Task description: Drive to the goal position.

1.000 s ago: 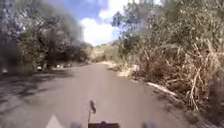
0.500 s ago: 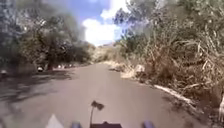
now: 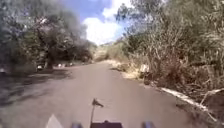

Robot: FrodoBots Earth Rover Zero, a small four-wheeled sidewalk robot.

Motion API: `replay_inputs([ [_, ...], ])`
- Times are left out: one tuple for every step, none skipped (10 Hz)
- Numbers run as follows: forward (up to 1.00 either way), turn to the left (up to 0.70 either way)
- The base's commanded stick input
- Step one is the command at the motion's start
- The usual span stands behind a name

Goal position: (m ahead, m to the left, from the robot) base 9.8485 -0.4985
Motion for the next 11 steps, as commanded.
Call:
replay_inputs([
  [0.70, -0.04],
  [0.70, -0.05],
  [0.70, -0.15],
  [0.70, -0.24],
  [0.70, -0.29],
  [0.70, -0.23],
  [0.70, -0.17],
  [0.70, -0.11],
  [0.70, -0.05],
  [0.70, 0.00],
  [0.70, 0.00],
])
